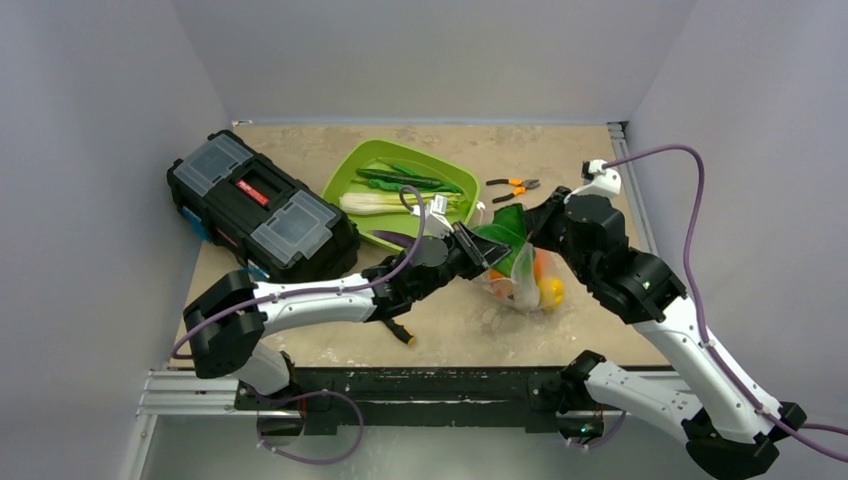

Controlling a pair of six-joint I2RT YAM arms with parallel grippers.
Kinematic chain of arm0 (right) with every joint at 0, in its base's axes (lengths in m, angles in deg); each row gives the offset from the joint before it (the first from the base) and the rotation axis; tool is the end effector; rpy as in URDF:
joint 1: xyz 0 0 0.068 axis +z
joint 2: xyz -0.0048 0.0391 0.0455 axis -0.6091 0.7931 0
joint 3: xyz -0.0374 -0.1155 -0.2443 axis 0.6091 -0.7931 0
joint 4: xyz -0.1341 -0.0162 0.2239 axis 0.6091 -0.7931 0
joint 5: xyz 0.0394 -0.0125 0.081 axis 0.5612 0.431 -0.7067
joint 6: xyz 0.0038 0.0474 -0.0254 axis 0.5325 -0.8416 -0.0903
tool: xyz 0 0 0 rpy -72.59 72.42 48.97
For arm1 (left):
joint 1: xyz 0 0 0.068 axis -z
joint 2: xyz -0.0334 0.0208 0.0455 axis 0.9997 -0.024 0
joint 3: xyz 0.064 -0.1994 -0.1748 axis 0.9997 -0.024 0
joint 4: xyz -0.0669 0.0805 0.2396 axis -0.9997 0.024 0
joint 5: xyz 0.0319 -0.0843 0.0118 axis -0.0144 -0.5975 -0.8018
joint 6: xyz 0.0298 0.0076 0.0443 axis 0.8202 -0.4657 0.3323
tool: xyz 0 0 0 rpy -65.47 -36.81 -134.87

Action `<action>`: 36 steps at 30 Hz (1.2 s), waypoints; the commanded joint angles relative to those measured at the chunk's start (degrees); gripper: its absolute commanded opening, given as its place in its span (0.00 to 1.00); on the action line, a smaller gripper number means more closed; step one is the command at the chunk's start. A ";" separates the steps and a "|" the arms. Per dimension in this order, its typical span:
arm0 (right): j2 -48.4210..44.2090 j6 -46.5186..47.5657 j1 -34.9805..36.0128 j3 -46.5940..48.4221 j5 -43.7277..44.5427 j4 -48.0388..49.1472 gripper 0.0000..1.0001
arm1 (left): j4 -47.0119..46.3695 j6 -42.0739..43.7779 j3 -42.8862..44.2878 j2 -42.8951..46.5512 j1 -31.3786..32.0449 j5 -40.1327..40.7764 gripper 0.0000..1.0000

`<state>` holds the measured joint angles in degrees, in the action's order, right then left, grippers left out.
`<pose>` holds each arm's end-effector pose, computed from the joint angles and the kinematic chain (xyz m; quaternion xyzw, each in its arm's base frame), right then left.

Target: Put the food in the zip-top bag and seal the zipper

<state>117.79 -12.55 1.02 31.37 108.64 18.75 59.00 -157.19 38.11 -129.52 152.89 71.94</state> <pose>0.1384 0.0904 0.4051 0.1387 0.8085 0.1998 0.5358 0.1633 -0.3166 0.2791 -0.1586 0.7310 -0.5786 0.3251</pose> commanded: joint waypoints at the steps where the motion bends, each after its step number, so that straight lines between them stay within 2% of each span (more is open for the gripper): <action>1: -1.75 -1.34 -0.05 1.21 0.42 2.17 0.00 | -2.29 -7.28 0.03 3.84 -0.78 -1.31 0.00; 7: -2.31 -1.74 -0.12 0.64 -0.65 1.58 0.00 | -8.39 -9.25 0.10 1.82 -1.34 -3.23 0.00; 11: -2.32 -1.83 -0.05 0.87 -1.06 1.65 0.00 | -4.53 -8.25 2.80 -0.12 -0.86 -5.13 0.00; 16: -2.33 -0.75 -0.04 0.89 -0.93 1.29 0.00 | -8.48 -10.62 2.98 -5.36 -0.71 -6.74 0.00; 20: -2.81 0.01 -0.10 1.35 1.09 -0.31 0.00 | -6.22 -6.75 3.91 -7.36 -0.55 -8.83 0.00; 24: -3.49 -1.56 -0.07 0.70 -2.90 0.06 0.00 | -5.30 -4.50 2.72 -9.24 -1.30 -10.10 0.00; 29: -4.06 -2.55 -0.05 0.20 -2.19 -0.50 0.00 | 2.30 0.49 8.75 -11.78 -1.25 -14.90 0.01; 31: -4.24 -2.53 -0.05 0.37 -1.38 -0.51 0.00 | 6.25 2.28 10.36 -10.83 -1.34 -15.45 0.13; 32: -4.25 -2.49 -0.05 0.51 -1.04 -0.47 0.00 | 9.02 3.31 11.15 -10.04 -1.54 -16.54 0.23; 35: -4.29 -2.06 -0.09 0.79 0.05 -0.70 0.00 | 20.25 8.22 15.70 -7.42 -2.13 -19.88 0.39; 36: -4.40 -1.89 -0.05 0.89 0.50 -0.79 0.00 | 26.08 8.66 17.69 -6.72 -2.54 -20.18 0.48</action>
<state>114.47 -13.34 1.02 30.80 107.33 13.79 67.88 -155.77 49.15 -140.36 151.12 57.60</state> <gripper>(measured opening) 0.005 0.370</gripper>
